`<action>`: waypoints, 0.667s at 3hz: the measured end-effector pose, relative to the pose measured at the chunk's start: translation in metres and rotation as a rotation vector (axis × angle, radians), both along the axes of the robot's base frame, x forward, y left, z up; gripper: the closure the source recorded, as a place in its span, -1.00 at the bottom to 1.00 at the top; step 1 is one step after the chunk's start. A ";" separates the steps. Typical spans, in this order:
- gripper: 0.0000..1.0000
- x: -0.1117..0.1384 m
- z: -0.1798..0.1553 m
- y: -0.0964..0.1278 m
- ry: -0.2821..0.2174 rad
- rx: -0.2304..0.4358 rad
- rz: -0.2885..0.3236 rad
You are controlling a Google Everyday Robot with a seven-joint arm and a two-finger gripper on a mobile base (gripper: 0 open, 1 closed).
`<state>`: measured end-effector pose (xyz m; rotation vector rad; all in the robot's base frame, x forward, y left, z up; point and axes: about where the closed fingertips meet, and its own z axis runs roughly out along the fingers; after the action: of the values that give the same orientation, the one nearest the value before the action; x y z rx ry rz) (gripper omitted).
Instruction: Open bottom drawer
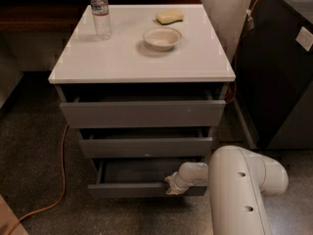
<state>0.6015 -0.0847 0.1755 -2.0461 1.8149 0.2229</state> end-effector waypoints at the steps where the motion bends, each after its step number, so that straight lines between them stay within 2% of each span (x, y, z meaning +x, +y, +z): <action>1: 0.93 -0.003 0.001 0.001 0.003 0.000 -0.002; 2: 0.50 -0.008 0.002 0.004 0.008 -0.001 -0.005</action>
Offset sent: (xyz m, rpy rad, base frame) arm -0.0796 0.0352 0.0219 -0.0104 0.0725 -0.0554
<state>0.5932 -0.0811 0.1773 -2.0437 1.8251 0.2291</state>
